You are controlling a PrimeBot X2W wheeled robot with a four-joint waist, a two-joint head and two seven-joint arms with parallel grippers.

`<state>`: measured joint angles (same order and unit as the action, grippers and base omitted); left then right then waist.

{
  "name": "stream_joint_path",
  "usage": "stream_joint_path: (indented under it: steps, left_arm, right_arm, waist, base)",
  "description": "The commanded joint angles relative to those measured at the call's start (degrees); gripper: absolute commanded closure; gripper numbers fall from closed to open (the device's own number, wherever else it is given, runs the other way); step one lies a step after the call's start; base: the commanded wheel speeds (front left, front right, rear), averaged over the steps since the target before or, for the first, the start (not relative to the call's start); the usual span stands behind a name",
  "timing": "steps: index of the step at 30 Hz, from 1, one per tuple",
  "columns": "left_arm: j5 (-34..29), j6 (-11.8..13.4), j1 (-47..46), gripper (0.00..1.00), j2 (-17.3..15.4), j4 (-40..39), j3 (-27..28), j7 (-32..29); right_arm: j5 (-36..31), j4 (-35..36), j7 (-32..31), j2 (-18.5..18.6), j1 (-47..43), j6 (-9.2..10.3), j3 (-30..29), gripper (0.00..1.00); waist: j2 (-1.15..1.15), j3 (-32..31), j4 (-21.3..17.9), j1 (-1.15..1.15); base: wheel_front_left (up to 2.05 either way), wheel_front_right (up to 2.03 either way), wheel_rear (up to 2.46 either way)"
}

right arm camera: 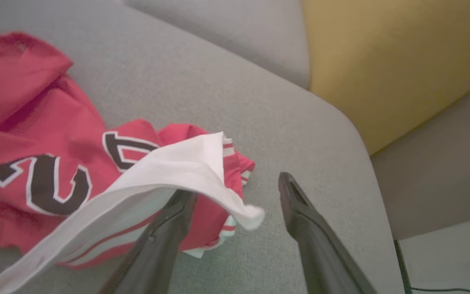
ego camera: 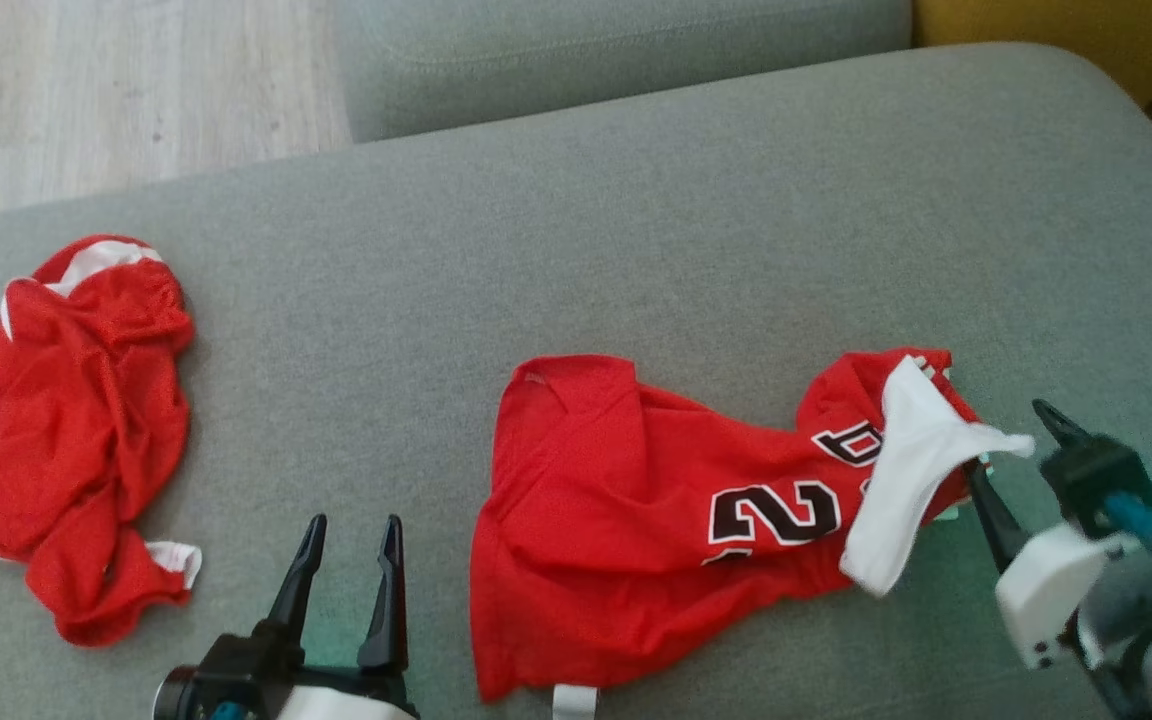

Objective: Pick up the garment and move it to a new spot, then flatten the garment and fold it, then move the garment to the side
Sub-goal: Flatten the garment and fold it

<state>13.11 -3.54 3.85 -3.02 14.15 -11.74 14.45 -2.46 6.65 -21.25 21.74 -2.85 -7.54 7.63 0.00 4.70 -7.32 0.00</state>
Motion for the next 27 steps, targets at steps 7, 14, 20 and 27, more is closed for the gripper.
stream_joint_path:
  steps: [7,14,20,27]
  left_arm:
    - [-0.5,0.0,-0.8,0.0,0.1,-1.5,1.3,0.5]
    - [-0.6,0.2,0.2,0.0,0.1,-1.9,1.4,0.5]
    - [-0.4,0.3,0.6,0.0,0.1,-2.0,1.4,0.5]
    - [-0.2,0.4,0.4,0.0,0.1,-2.1,0.9,0.5]
  right_arm:
    - [-8.5,-0.3,13.9,-14.3,-4.8,0.05,-8.8,0.0]
    - [-10.4,-6.2,24.7,-18.8,-7.7,0.05,-16.4,0.0]
    - [-9.2,-12.9,30.0,-18.8,-7.9,0.05,-20.0,0.0]
    - [-11.1,-20.3,34.7,-18.8,-6.0,0.05,-22.6,0.0]
  waist:
    - [0.0,-2.0,0.6,0.0]
    - [0.0,-2.5,0.7,0.0]
    - [0.0,-2.8,0.4,0.0]
    - [0.0,-3.2,0.6,0.0]
  base:
    - [0.0,0.0,0.0]
    - [0.0,0.0,0.0]
    - [0.0,0.0,0.0]
    - [0.0,0.0,0.0]
